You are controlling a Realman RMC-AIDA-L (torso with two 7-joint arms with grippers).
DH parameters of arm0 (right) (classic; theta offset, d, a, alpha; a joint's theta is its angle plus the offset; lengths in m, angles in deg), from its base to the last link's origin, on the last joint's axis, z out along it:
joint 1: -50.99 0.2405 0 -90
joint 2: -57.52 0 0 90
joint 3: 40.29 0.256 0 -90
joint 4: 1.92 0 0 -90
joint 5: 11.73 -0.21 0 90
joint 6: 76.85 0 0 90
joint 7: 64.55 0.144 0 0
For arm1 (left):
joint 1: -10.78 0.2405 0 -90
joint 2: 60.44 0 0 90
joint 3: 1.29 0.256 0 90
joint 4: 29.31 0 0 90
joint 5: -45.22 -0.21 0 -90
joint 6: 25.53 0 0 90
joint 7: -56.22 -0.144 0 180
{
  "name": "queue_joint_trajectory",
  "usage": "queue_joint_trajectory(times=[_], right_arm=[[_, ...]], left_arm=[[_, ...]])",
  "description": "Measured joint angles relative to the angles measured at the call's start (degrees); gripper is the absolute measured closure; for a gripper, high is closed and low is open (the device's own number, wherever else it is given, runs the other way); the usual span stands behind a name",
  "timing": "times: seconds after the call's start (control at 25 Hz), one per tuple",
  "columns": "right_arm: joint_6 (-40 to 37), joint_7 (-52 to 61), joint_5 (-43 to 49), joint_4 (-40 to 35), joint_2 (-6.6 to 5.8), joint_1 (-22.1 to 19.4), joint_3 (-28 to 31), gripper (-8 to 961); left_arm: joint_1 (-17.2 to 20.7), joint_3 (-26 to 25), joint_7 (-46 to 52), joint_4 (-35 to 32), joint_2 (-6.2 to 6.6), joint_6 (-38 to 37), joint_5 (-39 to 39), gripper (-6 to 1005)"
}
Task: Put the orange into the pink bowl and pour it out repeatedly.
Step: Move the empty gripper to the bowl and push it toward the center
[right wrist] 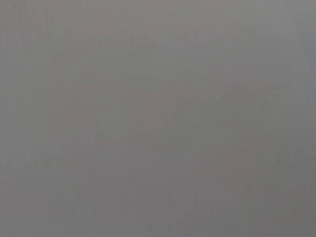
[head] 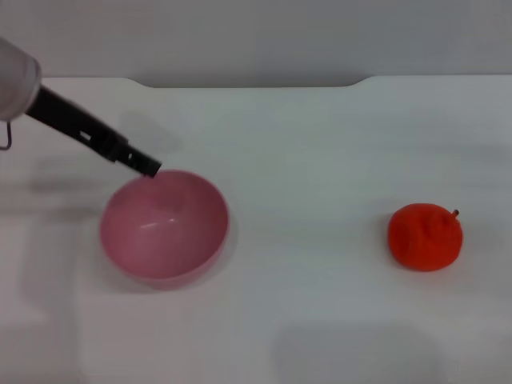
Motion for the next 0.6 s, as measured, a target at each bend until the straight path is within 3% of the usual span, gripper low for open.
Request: queue_joint_trajectory(times=[0.12, 0.2, 0.36, 0.6], right_arm=[[0.4, 0.0, 0.0, 0.2, 0.06, 0.3, -0.7, 321], [0.5, 0.0, 0.0, 0.3, 0.13, 0.3, -0.8, 321], [0.5, 0.0, 0.0, 0.6, 0.22, 0.0, -0.8, 321], [0.5, 1.0, 0.0, 0.9, 0.25, -0.2, -0.9, 321]], left_arm=[[-0.8, 0.1, 1.4, -4.5, -4.30, -0.5, -11.6, 202], [-0.7, 1.4, 2.8, -7.8, -5.85, -0.6, -16.6, 202], [0.2, 6.1, 7.1, -10.1, -5.70, -0.3, -18.4, 202], [0.1, 6.9, 8.3, -9.4, -5.95, -1.4, -19.2, 201]])
